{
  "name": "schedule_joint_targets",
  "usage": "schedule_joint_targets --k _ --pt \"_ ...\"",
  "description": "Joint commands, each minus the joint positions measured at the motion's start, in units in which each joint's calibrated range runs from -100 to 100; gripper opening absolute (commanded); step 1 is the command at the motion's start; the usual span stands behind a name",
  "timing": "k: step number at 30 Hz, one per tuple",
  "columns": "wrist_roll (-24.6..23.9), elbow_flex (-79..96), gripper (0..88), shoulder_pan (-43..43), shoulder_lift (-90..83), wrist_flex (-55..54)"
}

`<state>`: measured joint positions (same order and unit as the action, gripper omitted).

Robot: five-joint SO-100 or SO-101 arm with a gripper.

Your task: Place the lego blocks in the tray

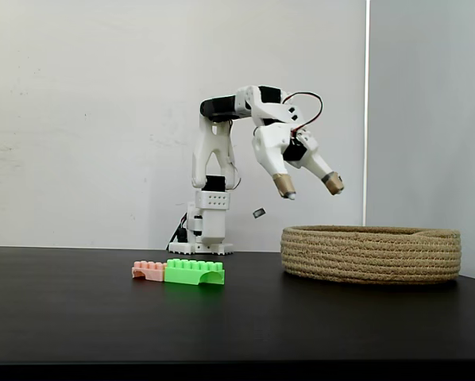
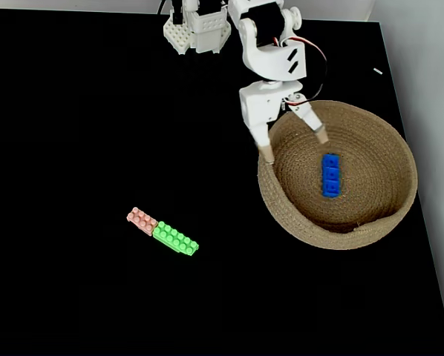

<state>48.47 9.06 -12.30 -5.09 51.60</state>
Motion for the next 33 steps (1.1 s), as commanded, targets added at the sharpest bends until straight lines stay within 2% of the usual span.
schedule_joint_targets --k 1,5,8,12,19,24,28,33 --pt "9.2 -6.9 32.2 9.3 -3.0 2.5" --pt "16.3 -7.8 32.0 18.0 0.9 2.7" --pt "19.6 -8.6 31.7 22.5 3.7 2.7" --pt "20.3 -9.8 31.4 26.0 6.6 0.8" --pt "12.5 -11.6 30.3 28.8 9.7 -0.3" --pt "9.6 -11.7 29.5 30.1 11.4 -1.7" --pt "3.0 -13.8 27.0 31.1 12.9 -2.1" --pt "-6.7 -14.5 28.3 31.8 14.5 -2.5"
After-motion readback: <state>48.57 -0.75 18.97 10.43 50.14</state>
